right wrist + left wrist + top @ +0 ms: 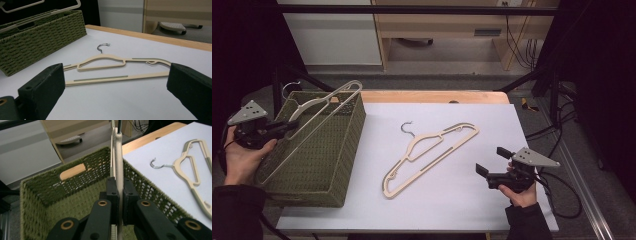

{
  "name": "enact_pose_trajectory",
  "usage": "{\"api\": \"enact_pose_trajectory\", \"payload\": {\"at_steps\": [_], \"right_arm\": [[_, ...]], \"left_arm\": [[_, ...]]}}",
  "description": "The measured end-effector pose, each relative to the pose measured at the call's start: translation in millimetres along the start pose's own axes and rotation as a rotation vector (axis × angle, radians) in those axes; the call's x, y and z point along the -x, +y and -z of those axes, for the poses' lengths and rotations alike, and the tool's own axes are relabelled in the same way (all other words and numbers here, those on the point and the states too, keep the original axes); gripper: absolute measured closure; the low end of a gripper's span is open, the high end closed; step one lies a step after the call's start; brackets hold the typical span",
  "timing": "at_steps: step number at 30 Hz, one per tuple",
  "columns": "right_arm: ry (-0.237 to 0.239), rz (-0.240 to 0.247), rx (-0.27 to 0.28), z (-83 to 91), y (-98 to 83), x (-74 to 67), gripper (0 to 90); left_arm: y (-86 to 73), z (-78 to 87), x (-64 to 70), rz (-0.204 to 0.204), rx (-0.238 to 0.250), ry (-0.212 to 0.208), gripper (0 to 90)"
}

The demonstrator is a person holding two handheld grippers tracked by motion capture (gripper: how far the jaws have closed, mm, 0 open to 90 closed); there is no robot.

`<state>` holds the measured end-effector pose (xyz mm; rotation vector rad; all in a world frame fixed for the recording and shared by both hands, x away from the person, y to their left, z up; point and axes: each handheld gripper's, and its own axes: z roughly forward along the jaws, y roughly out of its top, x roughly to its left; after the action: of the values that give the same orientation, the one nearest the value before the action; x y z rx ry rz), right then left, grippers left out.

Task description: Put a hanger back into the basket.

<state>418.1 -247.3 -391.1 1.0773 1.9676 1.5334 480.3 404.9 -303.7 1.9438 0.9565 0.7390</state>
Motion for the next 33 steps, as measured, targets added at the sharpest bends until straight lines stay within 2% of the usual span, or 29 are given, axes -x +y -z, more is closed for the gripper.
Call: {"api": "enact_pose_trajectory", "payload": {"at_steps": [6,9,15,19,24,26,27,28,32,33], "right_arm": [[-0.002,-0.002,-0.009,-1.6,-0.4,-0.3,2.2],[0.0,-0.005,-0.008,-1.2,-0.2,-0.2,2.3],[0.001,-0.003,-0.011,-1.9,-0.5,-0.3,2.4],[0.008,-0.002,-0.017,-2.1,-0.7,-0.5,2.5],[0.007,-0.005,-0.017,-3.4,-1.0,-1.2,2.7],[0.009,-0.003,-0.02,-3.9,-1.2,-1.4,2.8],[0.01,-0.004,-0.02,-4.1,-1.3,-1.5,2.8],[0.01,-0.006,-0.02,-4.2,-1.3,-1.7,2.8],[0.009,-0.001,-0.022,-4.7,-1.7,-1.8,3.0],[0.008,-0.002,-0.024,-4.8,-1.7,-1.9,3.0]], "left_arm": [[-14.5,5.8,-8.6,-0.023,-0.029,0.029,85.7],[-20.9,5.6,-10.6,-0.034,-0.024,0.033,85.7],[-28.0,-6.6,-5.5,-0.101,-0.092,0.039,85.7],[-39.4,-17.2,-1.2,-0.133,-0.135,0.053,85.7],[-58.1,-29.3,3.2,-0.167,-0.182,0.041,85.7],[-62.1,-32.9,4.2,-0.202,-0.221,0.034,85.6],[-64.4,-35.7,6.2,-0.189,-0.216,0.032,85.7],[-65.8,-37.0,6.7,-0.202,-0.234,0.029,85.7],[-74.2,-42.8,11.2,-0.205,-0.267,0.01,85.4],[-74.9,-42.7,11.9,-0.197,-0.25,0.001,85.1]]}}
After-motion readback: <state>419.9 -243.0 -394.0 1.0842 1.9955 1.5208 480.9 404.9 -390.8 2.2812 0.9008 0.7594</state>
